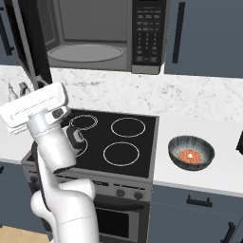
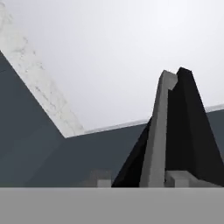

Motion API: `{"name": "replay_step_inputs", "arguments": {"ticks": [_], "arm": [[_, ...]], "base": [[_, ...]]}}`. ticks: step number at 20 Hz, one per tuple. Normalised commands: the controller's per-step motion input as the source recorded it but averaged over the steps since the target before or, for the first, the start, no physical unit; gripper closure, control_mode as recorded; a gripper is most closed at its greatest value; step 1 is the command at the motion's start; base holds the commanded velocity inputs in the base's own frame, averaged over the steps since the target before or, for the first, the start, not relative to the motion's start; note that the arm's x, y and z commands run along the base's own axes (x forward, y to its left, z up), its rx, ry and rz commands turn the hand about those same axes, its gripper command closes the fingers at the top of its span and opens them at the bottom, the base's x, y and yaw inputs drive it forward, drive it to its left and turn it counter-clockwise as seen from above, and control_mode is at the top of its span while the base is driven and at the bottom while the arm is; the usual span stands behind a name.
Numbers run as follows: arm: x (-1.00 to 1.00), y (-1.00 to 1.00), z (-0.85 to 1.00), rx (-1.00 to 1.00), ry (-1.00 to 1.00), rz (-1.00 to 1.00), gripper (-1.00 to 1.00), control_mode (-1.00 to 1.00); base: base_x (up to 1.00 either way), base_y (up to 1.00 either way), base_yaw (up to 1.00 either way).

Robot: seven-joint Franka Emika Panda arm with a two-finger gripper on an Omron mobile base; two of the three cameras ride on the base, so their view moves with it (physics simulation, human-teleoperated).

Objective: Open the microwave, place the bowl with waffle inside the microwave, then close the microwave door and turn it on.

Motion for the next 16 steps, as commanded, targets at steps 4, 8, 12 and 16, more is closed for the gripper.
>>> {"name": "replay_step_inputs", "arguments": {"ticks": [4, 8, 12, 16], "arm": [[-1.0, 0.74, 0.67, -0.48, 0.1, 0.16, 1.0, -1.0], [-0.99, 0.67, 0.65, -0.41, 0.05, 0.13, -1.0, -1.0], [-1.0, -0.04, 0.47, -0.17, 0.01, 0.02, -1.0, -1.0], [-0.75, -0.81, 0.68, 0.06, 0.07, 0.0, -1.0, -1.0]], "base": [[0.0, 0.0, 0.0], [0.0, 0.0, 0.0], [0.0, 0.0, 0.0], [0.0, 0.0, 0.0]]}}
